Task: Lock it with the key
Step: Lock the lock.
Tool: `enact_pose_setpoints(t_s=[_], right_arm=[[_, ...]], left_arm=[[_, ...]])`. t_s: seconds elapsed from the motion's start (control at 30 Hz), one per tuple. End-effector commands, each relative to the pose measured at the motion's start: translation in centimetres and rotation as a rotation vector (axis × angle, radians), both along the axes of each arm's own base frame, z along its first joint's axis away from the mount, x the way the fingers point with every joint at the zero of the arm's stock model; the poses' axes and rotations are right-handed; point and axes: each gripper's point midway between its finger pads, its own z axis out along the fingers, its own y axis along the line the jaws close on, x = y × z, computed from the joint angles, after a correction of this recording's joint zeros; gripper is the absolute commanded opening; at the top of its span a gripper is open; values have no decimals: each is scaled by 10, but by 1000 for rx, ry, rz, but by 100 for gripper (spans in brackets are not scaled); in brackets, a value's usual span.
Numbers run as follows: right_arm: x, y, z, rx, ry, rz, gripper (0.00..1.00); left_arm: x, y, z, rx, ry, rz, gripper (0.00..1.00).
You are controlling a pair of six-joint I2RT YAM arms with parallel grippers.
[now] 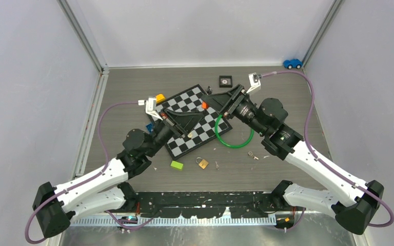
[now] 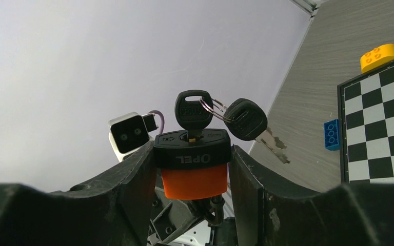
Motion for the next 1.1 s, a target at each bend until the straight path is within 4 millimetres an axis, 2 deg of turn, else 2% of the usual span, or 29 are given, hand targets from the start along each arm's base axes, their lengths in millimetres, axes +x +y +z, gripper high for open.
enact_pose_setpoints(t_s=[0.0, 0.07, 0.23, 0.37, 0.8, 0.97, 1.03, 1.07], right_arm=[[-10, -14, 52, 100, -102, -28, 0], [-9, -16, 52, 102, -101, -38, 0], [-7, -18, 51, 109, -88, -58, 1], [-8, -17, 52, 119, -76, -58, 0], [-9, -11, 48, 118, -56, -51, 0], [-10, -10, 43, 101, -48, -48, 0], [-9, -9, 37, 77, -41, -50, 1], [-9, -9, 33, 63, -37, -51, 2]], left_arm=[[4, 5, 17, -9, -42, 38, 25], [3, 3, 16, -4, -44, 27, 26], [1, -2, 12, 22, -50, 7, 46], [1, -2, 9, 26, -46, 7, 48], [-5, -16, 9, 36, -58, -71, 36], [-7, -14, 9, 52, -83, -60, 17], [-7, -13, 8, 91, -124, -49, 8], [-7, -13, 5, 126, -139, -45, 6]])
